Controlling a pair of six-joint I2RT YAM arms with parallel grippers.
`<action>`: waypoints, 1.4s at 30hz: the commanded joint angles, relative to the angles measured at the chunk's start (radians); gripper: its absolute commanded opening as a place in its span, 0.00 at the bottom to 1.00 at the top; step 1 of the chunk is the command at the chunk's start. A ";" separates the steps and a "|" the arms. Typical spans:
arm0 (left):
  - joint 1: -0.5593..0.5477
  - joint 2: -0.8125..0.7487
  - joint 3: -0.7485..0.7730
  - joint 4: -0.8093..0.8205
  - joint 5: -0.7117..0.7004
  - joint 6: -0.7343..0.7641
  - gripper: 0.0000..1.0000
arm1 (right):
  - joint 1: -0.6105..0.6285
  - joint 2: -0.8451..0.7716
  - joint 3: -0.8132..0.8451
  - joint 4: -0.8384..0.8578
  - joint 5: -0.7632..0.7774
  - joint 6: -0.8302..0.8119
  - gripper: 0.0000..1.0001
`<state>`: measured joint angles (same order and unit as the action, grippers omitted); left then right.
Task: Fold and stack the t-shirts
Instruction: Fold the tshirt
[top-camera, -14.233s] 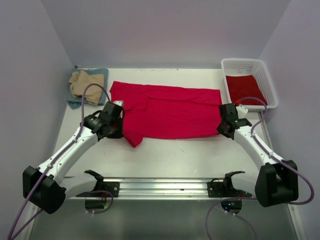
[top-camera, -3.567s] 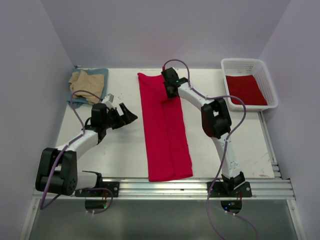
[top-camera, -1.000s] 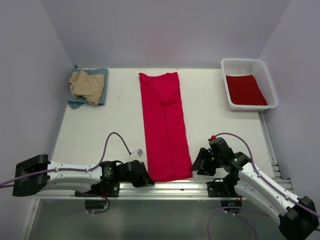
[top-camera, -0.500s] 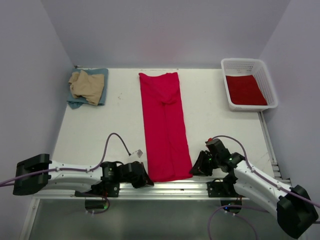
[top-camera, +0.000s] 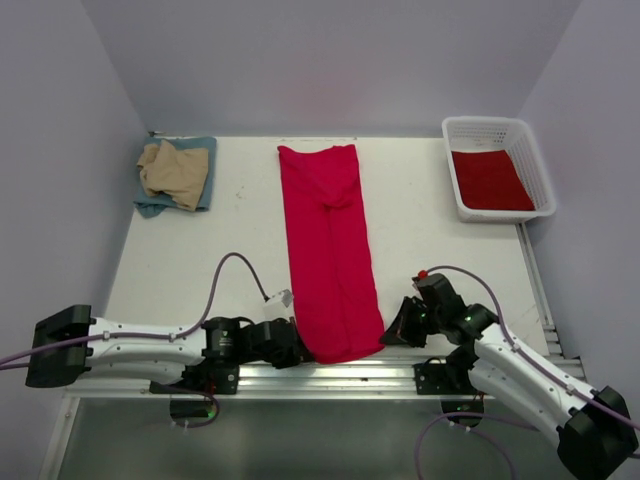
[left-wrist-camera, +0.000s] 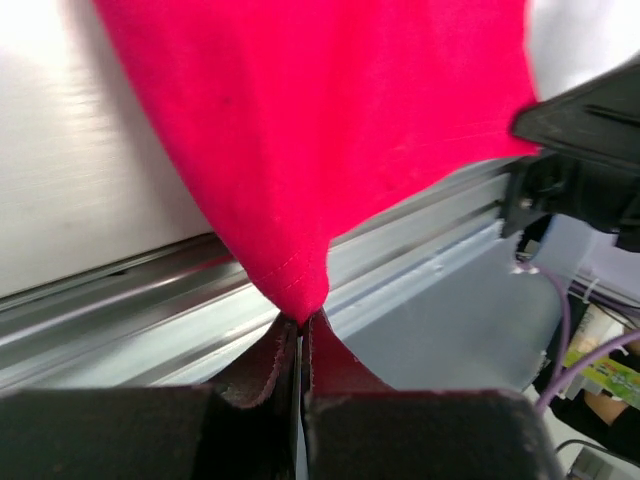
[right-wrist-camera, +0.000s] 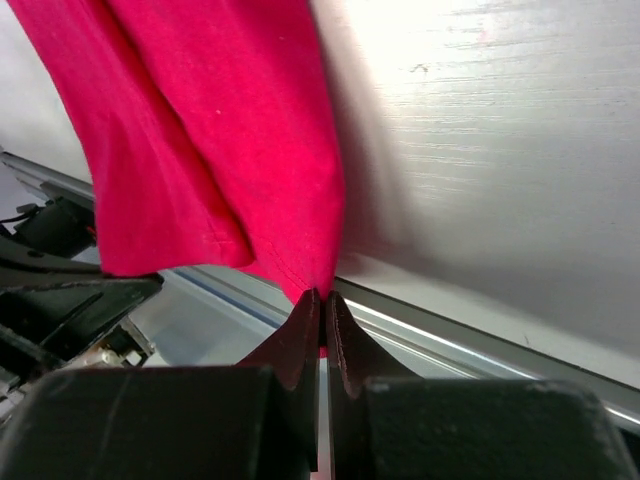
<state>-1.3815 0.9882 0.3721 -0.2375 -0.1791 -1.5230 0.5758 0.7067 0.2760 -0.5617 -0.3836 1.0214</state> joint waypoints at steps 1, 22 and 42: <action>-0.010 -0.002 0.068 -0.063 -0.085 0.058 0.00 | 0.001 0.019 0.060 -0.032 0.003 -0.032 0.00; -0.007 -0.042 0.201 -0.300 -0.418 0.214 0.00 | -0.001 0.272 0.314 0.057 0.209 -0.236 0.00; 0.271 0.070 0.208 0.052 -0.470 0.754 0.00 | -0.002 0.519 0.566 0.134 0.351 -0.397 0.00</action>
<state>-1.1473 1.0370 0.5591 -0.3054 -0.5995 -0.8875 0.5758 1.1908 0.7723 -0.4732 -0.0849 0.6750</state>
